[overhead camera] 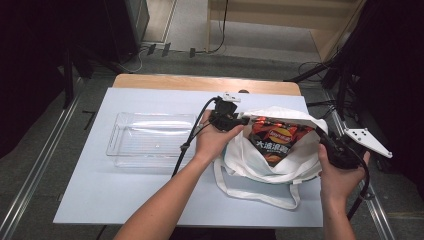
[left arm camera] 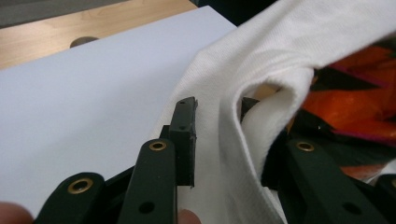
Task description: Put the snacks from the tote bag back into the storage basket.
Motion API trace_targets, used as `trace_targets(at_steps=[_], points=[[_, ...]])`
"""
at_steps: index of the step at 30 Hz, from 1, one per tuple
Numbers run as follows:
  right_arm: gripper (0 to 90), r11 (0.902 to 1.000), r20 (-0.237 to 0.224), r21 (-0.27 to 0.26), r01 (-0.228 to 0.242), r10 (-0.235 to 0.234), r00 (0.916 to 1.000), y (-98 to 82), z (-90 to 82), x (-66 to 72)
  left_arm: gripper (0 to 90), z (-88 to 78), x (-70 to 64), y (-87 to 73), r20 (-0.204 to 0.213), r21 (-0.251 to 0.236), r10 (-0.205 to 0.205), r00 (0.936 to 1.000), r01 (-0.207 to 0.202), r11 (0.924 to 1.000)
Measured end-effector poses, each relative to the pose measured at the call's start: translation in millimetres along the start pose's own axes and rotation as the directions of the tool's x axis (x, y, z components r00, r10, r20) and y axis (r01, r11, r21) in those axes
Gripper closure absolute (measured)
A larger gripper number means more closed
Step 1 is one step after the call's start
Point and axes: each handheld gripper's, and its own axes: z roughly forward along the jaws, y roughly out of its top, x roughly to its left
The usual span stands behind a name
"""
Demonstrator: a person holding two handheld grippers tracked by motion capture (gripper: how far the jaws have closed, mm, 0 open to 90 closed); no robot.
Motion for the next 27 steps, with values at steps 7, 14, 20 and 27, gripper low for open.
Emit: trace_targets(at_steps=[7, 14, 20, 27], points=[[88.9, 0.9957, -0.030, 0.067, -0.065, 0.067, 0.9973, -7.4, 26.0, -11.7, 63.0, 7.2, -2.7, -14.2, -0.030, 0.012, -0.031, 0.9991, 0.031, 0.9994], [84.5, 0.9666, -0.073, 0.216, -0.137, 0.156, 0.9850, -35.0, 61.6, -25.6, 78.3, 20.4, -3.1, -27.6, -0.029, 0.046, -0.071, 0.9971, 0.072, 0.9964], [47.6, 0.9728, -0.143, 0.174, -0.152, 0.178, 0.9735, -34.9, 55.1, -32.8, 76.4, 22.0, 3.8, -29.1, 0.006, 0.043, -0.147, 0.9891, 0.147, 0.9883], [53.1, 0.9909, -0.105, 0.065, -0.118, 0.124, 0.9867, -31.1, 11.6, -30.2, 68.5, 25.4, 4.4, -26.3, 0.009, 0.072, -0.131, 0.9913, 0.130, 0.9889]])
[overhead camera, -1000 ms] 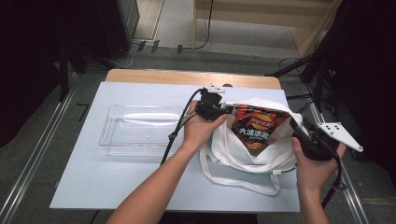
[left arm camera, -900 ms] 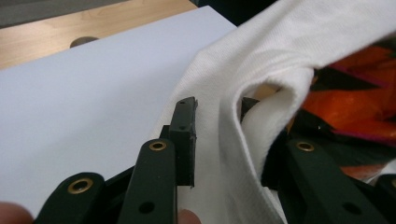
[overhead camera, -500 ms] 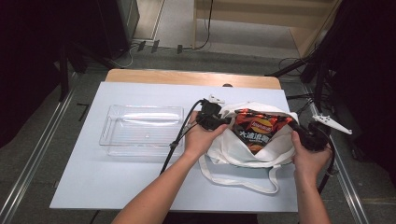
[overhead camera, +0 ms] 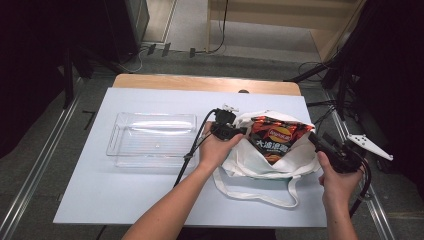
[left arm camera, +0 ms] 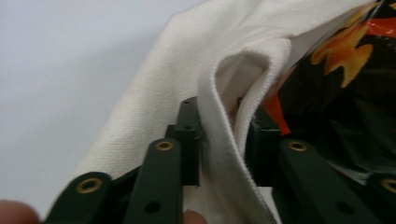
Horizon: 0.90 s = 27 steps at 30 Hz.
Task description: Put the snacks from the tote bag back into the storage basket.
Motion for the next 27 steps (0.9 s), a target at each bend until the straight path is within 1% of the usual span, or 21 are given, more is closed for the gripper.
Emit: trace_targets(at_steps=[1, 2, 3, 4, 5, 6, 7, 9, 10, 11, 13, 14, 16, 18, 19, 20, 21, 23, 24, 26, 27], points=[[61.2, 0.9999, 0.022, 0.014, 0.010, -0.010, 0.9997, 0.3, -0.1, 0.1, 64.7, -2.7, -1.6, 0.8, 0.000, -0.004, 0.009, 1.0000, -0.009, 1.0000], [71.9, 0.9993, 0.017, 0.036, 0.012, -0.013, 0.9998, 0.7, 1.2, -1.9, 59.4, -6.9, -3.1, 1.5, 0.004, -0.013, 0.025, 0.9997, -0.025, 0.9996], [80.8, 0.9989, -0.010, 0.046, -0.001, 0.001, 1.0000, 1.4, 3.1, -5.2, 55.5, -14.0, -4.5, 1.7, 0.007, -0.043, 0.036, 0.9993, -0.036, 0.9984], [85.6, 0.9988, -0.024, 0.048, -0.014, 0.015, 0.9996, 2.6, 6.0, -7.6, 53.5, -20.3, -4.7, 1.3, 0.017, -0.073, 0.038, 0.9991, -0.037, 0.9966], [88.2, 0.9986, -0.013, 0.053, -0.009, 0.009, 0.9999, 4.1, 9.0, -8.4, 52.3, -26.3, -3.8, 0.8, 0.029, -0.098, 0.040, 0.9988, -0.037, 0.9945], [88.9, 0.9983, -0.011, 0.058, -0.007, 0.008, 0.9999, 5.6, 12.8, -9.1, 52.7, -32.2, -2.3, 0.3, 0.033, -0.116, 0.044, 0.9985, -0.040, 0.9924], [89.4, 0.9973, -0.028, 0.069, -0.025, 0.027, 0.9993, 7.0, 18.1, -9.4, 58.3, -34.5, -1.3, -0.1, 0.039, -0.124, 0.048, 0.9981, -0.043, 0.9914], [89.6, 0.9954, -0.040, 0.091, -0.029, 0.033, 0.9987, 7.0, 26.7, -9.7, 69.5, -36.2, 0.2, -1.6, 0.045, -0.109, 0.066, 0.9968, -0.061, 0.9922], [89.7, 0.9925, -0.055, 0.119, -0.030, 0.037, 0.9978, 5.1, 34.9, -9.0, 80.8, -35.9, 0.1, -2.9, 0.029, -0.098, 0.086, 0.9959, -0.083, 0.9917], [89.7, 0.9897, -0.052, 0.142, -0.022, 0.030, 0.9982, 2.5, 41.7, -8.3, 86.1, -34.3, -0.1, -4.6, 0.017, -0.091, 0.090, 0.9958, -0.088, 0.9920], [89.7, 0.9800, -0.031, 0.197, -0.030, 0.037, 0.9988, -4.7, 55.5, -7.4, 87.0, -28.2, 3.1, -6.3, 0.000, -0.055, 0.069, 0.9976, -0.068, 0.9961], [89.7, 0.9745, -0.024, 0.219, -0.047, 0.054, 0.9983, -8.5, 61.9, -8.1, 87.1, -23.5, 5.1, -7.2, -0.009, -0.038, 0.050, 0.9987, -0.050, 0.9980], [89.7, 0.9663, 0.005, 0.249, -0.064, 0.065, 0.9979, -14.9, 71.2, -11.1, 87.1, -12.9, 9.6, -10.3, -0.040, -0.002, 0.028, 0.9988, -0.028, 0.9996], [89.6, 0.9573, 0.063, 0.279, -0.077, 0.061, 0.9961, -22.1, 80.5, -17.9, 87.0, -4.2, 10.3, -12.9, -0.090, 0.027, 0.021, 0.9957, -0.019, 0.9995], [89.5, 0.9526, 0.066, 0.287, -0.100, 0.085, 0.9942, -24.7, 82.5, -21.8, 86.9, -1.0, 8.4, -13.6, -0.111, 0.038, 0.024, 0.9935, -0.020, 0.9991], [89.3, 0.9527, 0.055, 0.279, -0.119, 0.108, 0.9926, -26.0, 82.7, -23.8, 86.9, 0.9, 5.0, -14.0, -0.137, 0.042, 0.029, 0.9901, -0.024, 0.9988], [87.9, 0.9569, 0.043, 0.270, -0.107, 0.099, 0.9942, -25.9, 81.0, -23.5, 86.8, 1.7, 2.5, -14.4, -0.153, 0.038, 0.035, 0.9876, -0.029, 0.9988], [78.5, 0.9675, 0.019, 0.241, -0.075, 0.072, 0.9972, -25.4, 76.5, -20.3, 86.7, 3.2, 0.2, -16.9, -0.170, 0.030, 0.038, 0.9848, -0.033, 0.9990], [73.3, 0.9797, 0.002, 0.191, -0.061, 0.062, 0.9981, -25.0, 69.9, -19.5, 86.7, 4.3, 0.4, -18.3, -0.170, 0.029, 0.039, 0.9847, -0.035, 0.9990], [70.5, 0.9913, 0.002, 0.107, -0.076, 0.076, 0.9971, -23.8, 55.3, -16.9, 86.7, 7.6, 1.5, -22.6, -0.172, 0.036, 0.042, 0.9842, -0.037, 0.9987], [70.3, 0.9940, -0.002, 0.065, -0.088, 0.088, 0.9961, -23.6, 45.4, -14.5, 86.7, 8.8, 2.0, -24.4, -0.169, 0.041, 0.041, 0.9847, -0.035, 0.9985]])
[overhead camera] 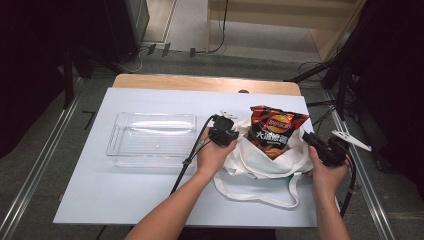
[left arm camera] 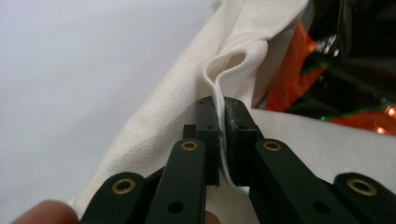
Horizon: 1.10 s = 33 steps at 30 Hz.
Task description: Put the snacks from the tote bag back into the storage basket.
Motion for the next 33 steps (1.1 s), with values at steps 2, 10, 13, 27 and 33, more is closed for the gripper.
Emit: trace_targets(at_steps=[2, 10, 13, 27, 33], points=[[72.1, 0.9982, -0.016, -0.060, 0.007, -0.008, 0.9998, -4.2, -20.3, 10.8, 86.6, 0.6, -0.4, -1.8, 0.000, -0.008, -0.009, 1.0000, 0.009, 0.9999], [85.0, 0.9699, -0.200, -0.062, 0.235, -0.243, 0.9492, -36.3, -47.6, 92.1, 86.4, -2.4, -1.9, -3.7, 0.029, -0.012, -0.016, 0.9995, 0.017, 0.9998], [85.3, 0.9724, -0.178, -0.007, 0.233, -0.230, 0.9566, -39.5, -27.5, 105.1, 85.7, -4.9, -2.7, -4.8, 0.037, -0.017, -0.022, 0.9991, 0.022, 0.9996], [90.0, 0.9101, -0.213, 0.275, 0.310, -0.257, 0.9425, -85.6, 2.0, 108.9, 83.5, -7.6, -0.1, 9.4, 0.029, -0.052, -0.045, 0.9985, 0.047, 0.9975], [90.0, 0.8950, -0.228, 0.302, 0.328, -0.266, 0.9366, -84.8, 2.7, 107.4, 82.9, -3.0, -1.8, 6.0, 0.007, -0.055, -0.036, 0.9993, 0.036, 0.9979]])
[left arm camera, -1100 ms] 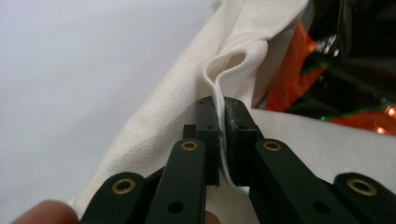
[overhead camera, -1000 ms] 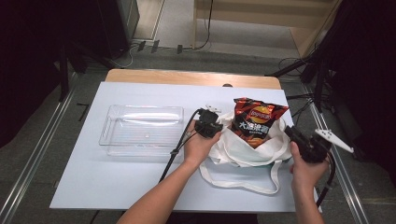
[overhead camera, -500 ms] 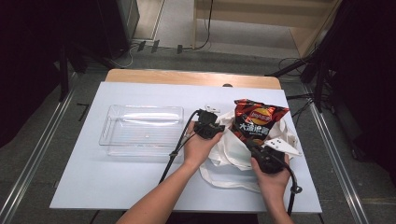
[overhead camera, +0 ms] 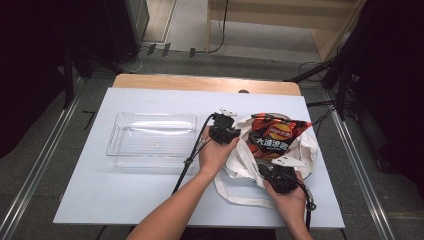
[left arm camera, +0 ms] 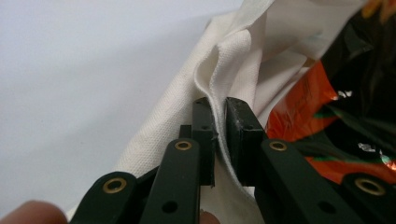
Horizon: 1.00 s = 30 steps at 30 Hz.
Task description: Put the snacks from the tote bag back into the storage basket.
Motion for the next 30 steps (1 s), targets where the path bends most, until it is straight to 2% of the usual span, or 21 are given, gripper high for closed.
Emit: trace_targets(at_steps=[1, 2, 3, 4, 5, 6, 7, 8, 11, 13, 15, 19, 21, 22, 23, 24, 25, 26, 27, 29, 30], points=[[90.0, 0.9992, -0.021, -0.036, -0.017, 0.016, 0.9997, -0.2, -4.4, -1.5, 82.9, -0.1, 0.7, -2.2, 0.003, -0.001, 0.002, 1.0000, -0.002, 1.0000], [87.7, 0.9951, -0.041, -0.097, -0.021, 0.017, 0.9990, -0.7, -13.2, -2.9, 83.0, 0.1, 0.6, -3.7, 0.008, -0.006, -0.007, 0.9999, 0.007, 1.0000], [84.7, 0.9912, -0.047, -0.130, -0.022, 0.016, 0.9988, -0.3, -19.4, -3.8, 83.1, -0.1, 1.3, -5.8, 0.008, -0.008, 0.003, 1.0000, -0.003, 1.0000], [83.0, 0.9831, -0.031, -0.181, -0.026, 0.021, 0.9993, 1.3, -30.9, -6.0, 83.4, -0.2, 1.4, -7.0, 0.010, -0.015, 0.003, 0.9999, -0.003, 0.9999], [82.9, 0.9779, 0.002, -0.208, -0.021, 0.022, 0.9998, 2.2, -37.7, -8.5, 83.5, -0.7, 0.6, -8.1, 0.009, -0.019, 0.001, 1.0000, 0.000, 0.9998], [82.6, 0.9690, 0.055, -0.246, -0.023, 0.037, 0.9978, 3.1, -47.0, -14.4, 83.7, -0.7, 0.1, -8.7, 0.010, -0.025, -0.001, 1.0000, 0.001, 0.9997], [82.8, 0.9656, 0.085, -0.259, -0.026, 0.050, 0.9951, 3.1, -50.6, -19.3, 83.7, -0.9, -0.8, -9.5, 0.006, -0.025, 0.002, 1.0000, -0.002, 0.9997], [83.6, 0.9668, 0.140, -0.254, -0.030, 0.067, 0.9879, 2.2, -52.8, -29.3, 83.8, -0.8, -1.4, -10.2, 0.002, -0.027, 0.001, 1.0000, -0.001, 0.9996], [84.7, 0.9805, 0.152, -0.172, -0.095, 0.121, 0.9809, -6.0, -44.4, -53.7, 83.9, -0.3, -1.2, -12.1, 0.003, -0.033, -0.002, 1.0000, 0.002, 0.9995], [88.9, 0.9828, 0.167, -0.148, -0.111, 0.135, 0.9767, -13.4, -38.1, -62.0, 84.0, -0.6, -1.5, -13.0, 0.001, -0.031, -0.003, 1.0000, 0.003, 0.9995], [90.0, 0.9881, 0.192, -0.099, -0.118, 0.135, 0.9720, -14.6, -33.3, -65.9, 83.9, -0.5, -1.2, -14.2, 0.003, -0.032, -0.007, 1.0000, 0.007, 0.9995], [90.0, 0.9866, 0.188, -0.078, -0.144, 0.156, 0.9697, -13.4, -31.0, -69.8, 83.8, -1.3, -2.4, -17.4, -0.001, -0.035, -0.002, 1.0000, 0.002, 0.9994], [86.5, 0.9825, 0.185, -0.110, -0.151, 0.169, 0.9681, -13.1, -35.1, -69.0, 83.7, -2.2, -4.0, -18.8, 0.006, -0.041, -0.003, 1.0000, 0.003, 0.9992], [82.7, 0.9791, 0.171, -0.147, -0.141, 0.165, 0.9713, -12.6, -39.4, -67.1, 83.7, -2.7, -4.4, -19.5, 0.008, -0.042, -0.001, 1.0000, 0.002, 0.9991], [79.2, 0.9722, 0.140, -0.193, -0.132, 0.161, 0.9769, -10.8, -45.1, -66.2, 83.7, -2.9, -4.5, -20.5, 0.008, -0.043, 0.002, 1.0000, -0.001, 0.9991], [75.3, 0.9595, 0.118, -0.249, -0.133, 0.166, 0.9790, -6.2, -53.1, -64.1, 83.7, -2.8, -4.4, -21.2, 0.010, -0.046, -0.001, 0.9999, 0.002, 0.9989], [71.3, 0.9517, 0.110, -0.279, -0.129, 0.165, 0.9802, -2.7, -57.9, -62.5, 83.7, -2.9, -4.3, -21.7, 0.011, -0.048, -0.004, 0.9999, 0.005, 0.9988], [66.0, 0.9383, 0.103, -0.325, -0.119, 0.161, 0.9817, 4.2, -63.8, -59.9, 83.8, -2.8, -4.4, -21.9, 0.010, -0.050, -0.006, 0.9999, 0.006, 0.9988], [59.7, 0.9316, 0.084, -0.344, -0.117, 0.155, 0.9843, 10.4, -66.2, -58.4, 83.7, -2.8, -4.5, -22.0, 0.010, -0.049, -0.004, 0.9999, 0.005, 0.9988], [51.1, 0.9321, 0.054, -0.343, -0.117, 0.143, 0.9882, 21.6, -65.4, -57.5, 83.8, -2.7, -4.9, -22.3, 0.010, -0.051, -0.005, 0.9999, 0.006, 0.9987], [47.3, 0.9274, 0.048, -0.354, -0.120, 0.146, 0.9880, 28.1, -63.8, -56.7, 83.8, -2.6, -5.0, -22.6, 0.012, -0.052, -0.006, 0.9999, 0.007, 0.9986]])
